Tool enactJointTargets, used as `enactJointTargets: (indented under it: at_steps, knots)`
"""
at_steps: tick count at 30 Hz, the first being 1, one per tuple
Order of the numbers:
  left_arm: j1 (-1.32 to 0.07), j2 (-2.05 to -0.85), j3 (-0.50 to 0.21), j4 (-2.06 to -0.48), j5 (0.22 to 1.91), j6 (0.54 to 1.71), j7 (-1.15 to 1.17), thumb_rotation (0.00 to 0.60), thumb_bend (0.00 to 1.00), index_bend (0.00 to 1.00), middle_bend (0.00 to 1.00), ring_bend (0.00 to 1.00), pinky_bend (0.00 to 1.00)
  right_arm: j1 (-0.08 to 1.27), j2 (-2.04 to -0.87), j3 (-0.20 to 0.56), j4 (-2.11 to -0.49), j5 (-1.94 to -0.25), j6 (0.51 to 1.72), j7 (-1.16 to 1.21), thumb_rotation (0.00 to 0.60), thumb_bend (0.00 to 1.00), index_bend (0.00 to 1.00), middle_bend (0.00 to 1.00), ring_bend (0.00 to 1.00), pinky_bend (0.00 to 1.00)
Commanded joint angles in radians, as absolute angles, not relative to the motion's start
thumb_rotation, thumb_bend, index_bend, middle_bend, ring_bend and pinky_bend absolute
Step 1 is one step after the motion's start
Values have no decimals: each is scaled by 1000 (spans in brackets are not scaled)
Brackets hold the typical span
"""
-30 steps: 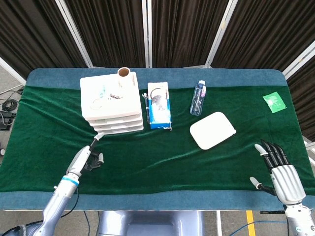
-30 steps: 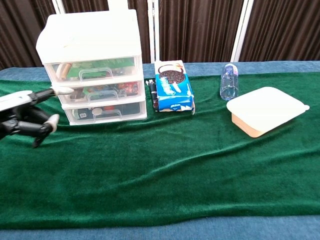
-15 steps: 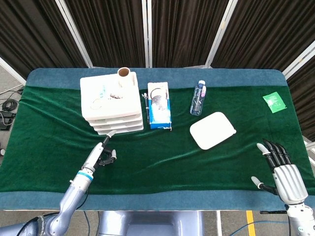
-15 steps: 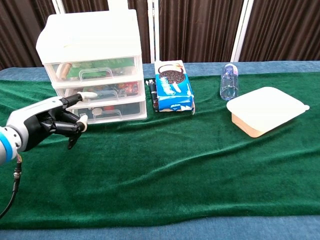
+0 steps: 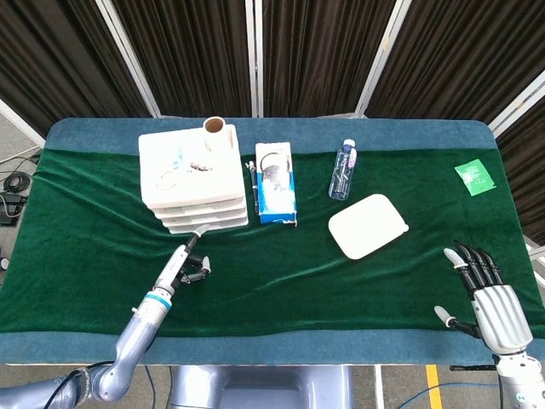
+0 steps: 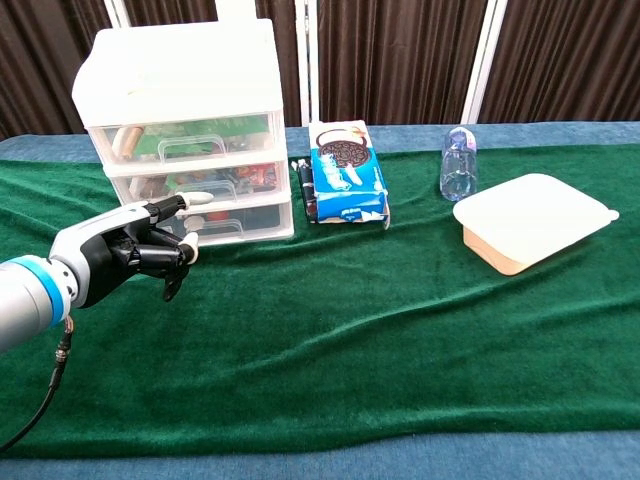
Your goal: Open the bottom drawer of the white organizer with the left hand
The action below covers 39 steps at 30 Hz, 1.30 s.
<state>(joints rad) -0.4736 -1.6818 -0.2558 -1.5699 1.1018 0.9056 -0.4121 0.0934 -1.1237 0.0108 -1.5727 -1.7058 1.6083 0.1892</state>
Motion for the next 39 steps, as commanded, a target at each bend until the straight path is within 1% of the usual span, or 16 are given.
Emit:
enactJointTargets:
  at_steps: [1,10,21,27,39]
  knots:
    - [-476,-1692,-259,-1553,1100,907,-421,600,734,0,872,740,696,93,-1123,11,-1573,-1706,1609,192,600,84,5,0,0,0]
    - [-479,-1704,-274,-1521,1092,905,-458,600,734,1,873,740,696,94,-1124,11,-1573,-1706,1606,191,600,85,5,0,0,0]
    - [-489,-1698,-294,-1516,1066,875,-494,600,734,7,873,740,696,95,-1126,10,-1571,-1706,1603,191,600,85,5,0,0,0]
    - [-508,-1687,-313,-1509,1031,822,-517,600,734,22,873,740,696,95,-1125,10,-1570,-1705,1602,193,600,86,5,0,0,0]
    - [-539,-1693,-322,-1494,995,787,-497,600,734,26,872,740,696,97,-1128,10,-1568,-1703,1596,192,600,85,5,0,0,0]
